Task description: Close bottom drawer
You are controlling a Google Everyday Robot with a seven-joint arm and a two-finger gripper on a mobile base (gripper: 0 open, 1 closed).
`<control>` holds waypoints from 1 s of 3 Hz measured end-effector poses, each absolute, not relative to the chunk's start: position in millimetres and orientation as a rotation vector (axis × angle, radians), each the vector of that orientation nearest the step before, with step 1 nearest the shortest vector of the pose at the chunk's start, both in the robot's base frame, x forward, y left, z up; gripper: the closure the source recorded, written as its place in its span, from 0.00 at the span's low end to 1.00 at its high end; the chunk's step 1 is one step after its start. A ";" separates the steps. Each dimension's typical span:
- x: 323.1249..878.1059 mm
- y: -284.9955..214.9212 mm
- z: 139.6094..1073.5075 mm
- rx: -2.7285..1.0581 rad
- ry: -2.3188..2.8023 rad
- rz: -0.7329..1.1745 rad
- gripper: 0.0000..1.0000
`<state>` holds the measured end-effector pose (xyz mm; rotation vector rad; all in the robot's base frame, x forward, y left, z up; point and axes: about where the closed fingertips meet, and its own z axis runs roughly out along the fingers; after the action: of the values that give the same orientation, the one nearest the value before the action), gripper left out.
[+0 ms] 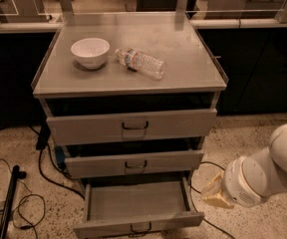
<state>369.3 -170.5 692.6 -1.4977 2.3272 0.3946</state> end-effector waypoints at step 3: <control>365.0 -174.7 640.2 -1.590 2.197 0.465 1.00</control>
Offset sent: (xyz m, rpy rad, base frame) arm -0.0030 -0.0055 -0.0840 0.0614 0.0516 0.0924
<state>365.0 -174.7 640.2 -1.5897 2.1967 0.4646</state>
